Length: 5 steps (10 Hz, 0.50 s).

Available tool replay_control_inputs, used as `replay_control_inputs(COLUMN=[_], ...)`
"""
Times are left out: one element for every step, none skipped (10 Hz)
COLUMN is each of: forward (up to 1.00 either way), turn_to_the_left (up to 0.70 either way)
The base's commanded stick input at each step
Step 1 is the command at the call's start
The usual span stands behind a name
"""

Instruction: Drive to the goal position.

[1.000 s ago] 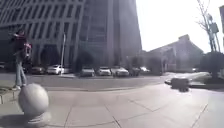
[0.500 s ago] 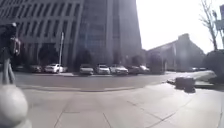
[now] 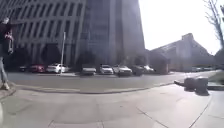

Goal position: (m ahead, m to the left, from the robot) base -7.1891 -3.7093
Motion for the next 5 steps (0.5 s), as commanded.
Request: replay_control_inputs(forward=[0.7, 0.7, 0.7, 0.7, 0.7], turn_to_the_left=[-0.35, -0.35, 0.0, 0.0, -0.06])
